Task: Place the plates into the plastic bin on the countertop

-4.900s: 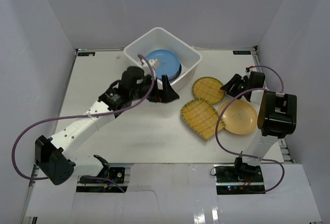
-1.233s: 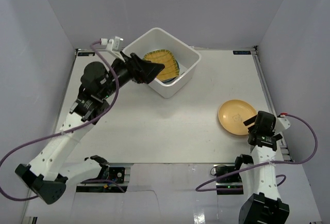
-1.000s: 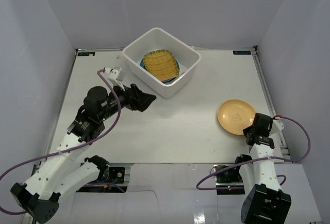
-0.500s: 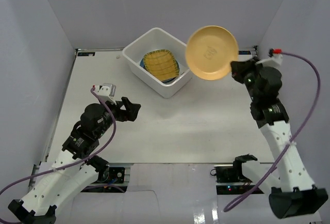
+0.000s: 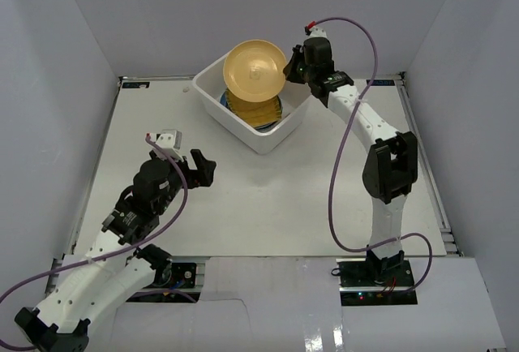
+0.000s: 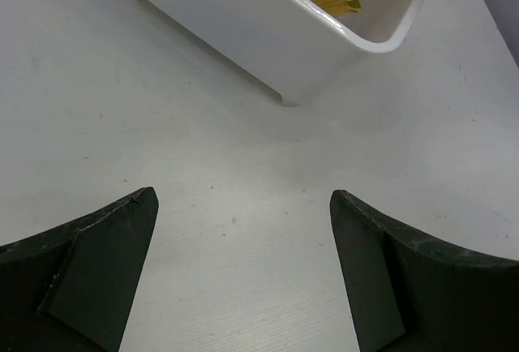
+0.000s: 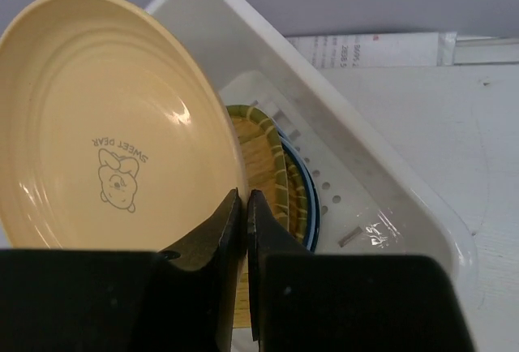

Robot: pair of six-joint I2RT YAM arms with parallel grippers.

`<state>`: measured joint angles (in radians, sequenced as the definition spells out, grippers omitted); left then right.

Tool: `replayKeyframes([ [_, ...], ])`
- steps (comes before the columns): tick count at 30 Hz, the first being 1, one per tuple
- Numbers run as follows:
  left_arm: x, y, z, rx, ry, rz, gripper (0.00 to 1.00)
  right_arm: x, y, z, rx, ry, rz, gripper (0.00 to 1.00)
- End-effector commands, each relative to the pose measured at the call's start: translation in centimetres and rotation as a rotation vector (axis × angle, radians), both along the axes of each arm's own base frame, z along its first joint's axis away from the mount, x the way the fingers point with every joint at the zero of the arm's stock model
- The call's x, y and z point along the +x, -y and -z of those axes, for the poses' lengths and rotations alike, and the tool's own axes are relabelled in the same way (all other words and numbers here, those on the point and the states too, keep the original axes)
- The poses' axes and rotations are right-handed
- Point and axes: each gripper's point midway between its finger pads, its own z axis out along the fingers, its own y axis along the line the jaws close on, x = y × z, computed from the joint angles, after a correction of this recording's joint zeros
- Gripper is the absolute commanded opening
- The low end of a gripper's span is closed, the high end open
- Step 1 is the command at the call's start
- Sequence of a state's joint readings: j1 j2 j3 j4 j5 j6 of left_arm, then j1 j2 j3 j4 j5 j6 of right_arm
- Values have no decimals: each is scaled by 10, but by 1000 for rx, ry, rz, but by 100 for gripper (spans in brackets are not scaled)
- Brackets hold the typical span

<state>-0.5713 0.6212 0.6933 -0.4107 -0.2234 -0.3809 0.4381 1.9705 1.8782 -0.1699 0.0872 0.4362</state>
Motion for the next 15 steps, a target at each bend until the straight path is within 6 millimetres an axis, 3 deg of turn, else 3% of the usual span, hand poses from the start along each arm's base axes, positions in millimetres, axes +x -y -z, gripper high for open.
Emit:
replayKeyframes([
  [1, 6, -9, 6, 25, -10, -47, 98, 13, 0, -24, -14, 60, 12, 8],
  [4, 9, -11, 8, 28, -15, -62, 98, 10, -10, 10, -42, 4, -18, 8],
  [6, 12, -13, 9, 29, -21, -72, 98, 4, -20, 22, -62, -4, -32, 14],
  [7, 13, -14, 11, 32, -27, -75, 98, 2, -20, 21, -68, 2, -22, 22],
  [8, 15, -16, 12, 34, -31, -86, 98, 1, -21, 25, -69, 6, -15, 46],
  [11, 18, -20, 15, 42, -44, -107, 98, -4, -24, 2, -34, 41, -32, 79],
  [14, 21, -27, 12, 36, -35, -147, 98, -15, -20, -37, -11, 103, -51, 96],
  [15, 22, -28, 10, 33, -34, -159, 98, -26, -16, -60, 3, 142, -59, 97],
])
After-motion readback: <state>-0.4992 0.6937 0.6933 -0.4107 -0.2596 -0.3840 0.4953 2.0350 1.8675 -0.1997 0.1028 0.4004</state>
